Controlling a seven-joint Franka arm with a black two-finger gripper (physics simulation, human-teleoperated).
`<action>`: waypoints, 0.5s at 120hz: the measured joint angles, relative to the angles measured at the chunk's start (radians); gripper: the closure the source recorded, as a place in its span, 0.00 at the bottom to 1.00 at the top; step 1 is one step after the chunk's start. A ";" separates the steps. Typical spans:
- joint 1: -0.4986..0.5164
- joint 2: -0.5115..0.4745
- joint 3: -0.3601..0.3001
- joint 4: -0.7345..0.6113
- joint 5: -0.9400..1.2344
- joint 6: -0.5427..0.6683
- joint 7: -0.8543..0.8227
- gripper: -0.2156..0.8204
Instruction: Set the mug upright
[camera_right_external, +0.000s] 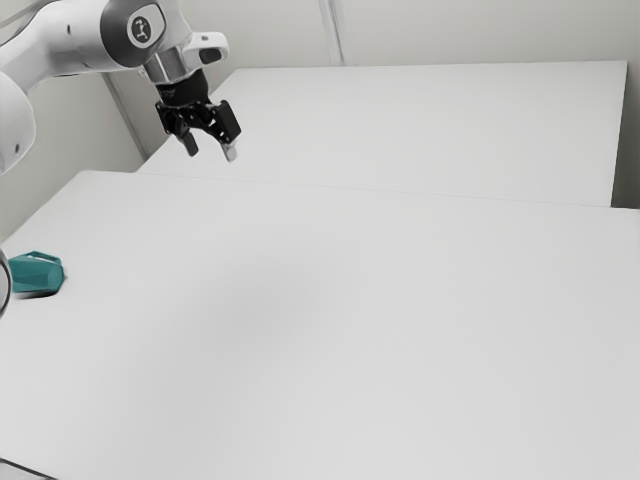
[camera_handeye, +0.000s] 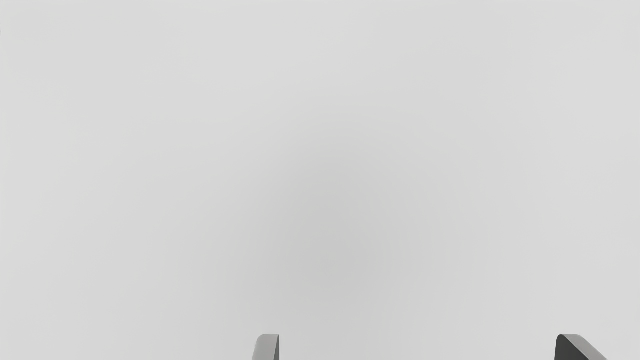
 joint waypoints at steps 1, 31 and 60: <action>0.000 0.000 0.000 0.000 0.000 0.001 0.000 0.21; 0.000 -0.011 0.000 -0.012 0.000 0.012 0.001 0.21; 0.006 -0.078 0.204 -0.062 -0.128 -0.005 0.029 0.21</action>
